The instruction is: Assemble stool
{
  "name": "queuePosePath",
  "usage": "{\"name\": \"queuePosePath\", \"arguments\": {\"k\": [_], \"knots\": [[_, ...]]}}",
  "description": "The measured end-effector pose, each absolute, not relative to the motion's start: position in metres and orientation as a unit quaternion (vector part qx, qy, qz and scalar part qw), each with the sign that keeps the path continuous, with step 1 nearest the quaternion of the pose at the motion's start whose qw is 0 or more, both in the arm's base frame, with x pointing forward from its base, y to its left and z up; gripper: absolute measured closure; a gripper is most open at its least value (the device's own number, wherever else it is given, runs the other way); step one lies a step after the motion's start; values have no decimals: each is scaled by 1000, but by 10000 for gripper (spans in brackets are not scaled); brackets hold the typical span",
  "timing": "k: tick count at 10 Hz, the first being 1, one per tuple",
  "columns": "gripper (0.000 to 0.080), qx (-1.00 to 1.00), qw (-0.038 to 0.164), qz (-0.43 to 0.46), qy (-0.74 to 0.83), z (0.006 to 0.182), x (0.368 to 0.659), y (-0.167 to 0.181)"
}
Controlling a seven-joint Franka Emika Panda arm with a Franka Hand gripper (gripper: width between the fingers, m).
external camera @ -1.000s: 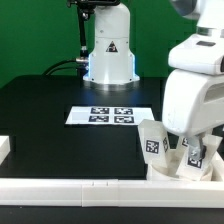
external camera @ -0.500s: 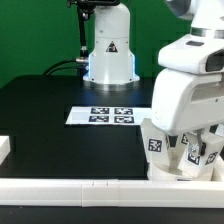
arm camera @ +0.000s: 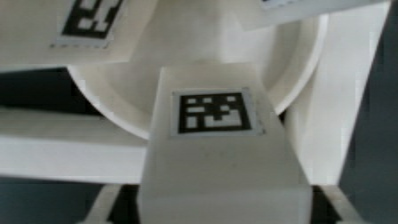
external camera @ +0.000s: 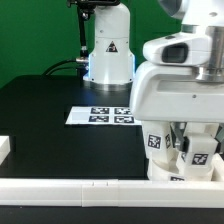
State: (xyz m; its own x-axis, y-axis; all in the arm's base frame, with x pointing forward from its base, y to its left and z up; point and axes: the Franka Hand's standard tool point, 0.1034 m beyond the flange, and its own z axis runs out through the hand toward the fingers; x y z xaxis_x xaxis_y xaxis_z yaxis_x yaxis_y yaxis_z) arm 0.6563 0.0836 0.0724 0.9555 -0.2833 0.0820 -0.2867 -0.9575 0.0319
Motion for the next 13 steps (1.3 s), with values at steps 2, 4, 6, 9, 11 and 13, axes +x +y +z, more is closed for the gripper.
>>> {"name": "queuePosePath", "arguments": {"k": [2,4,6,9,11,13], "knots": [[465,969,1,36,-244,72,659,71],[465,971,22,40,-237,71,658,73],[465,951,21,43,-305,72,659,69],[465,894,7,47,-445,69,651,54],[465,872,3,48,-487,69,647,51],[384,872,3,47,-487,69,647,51]]}}
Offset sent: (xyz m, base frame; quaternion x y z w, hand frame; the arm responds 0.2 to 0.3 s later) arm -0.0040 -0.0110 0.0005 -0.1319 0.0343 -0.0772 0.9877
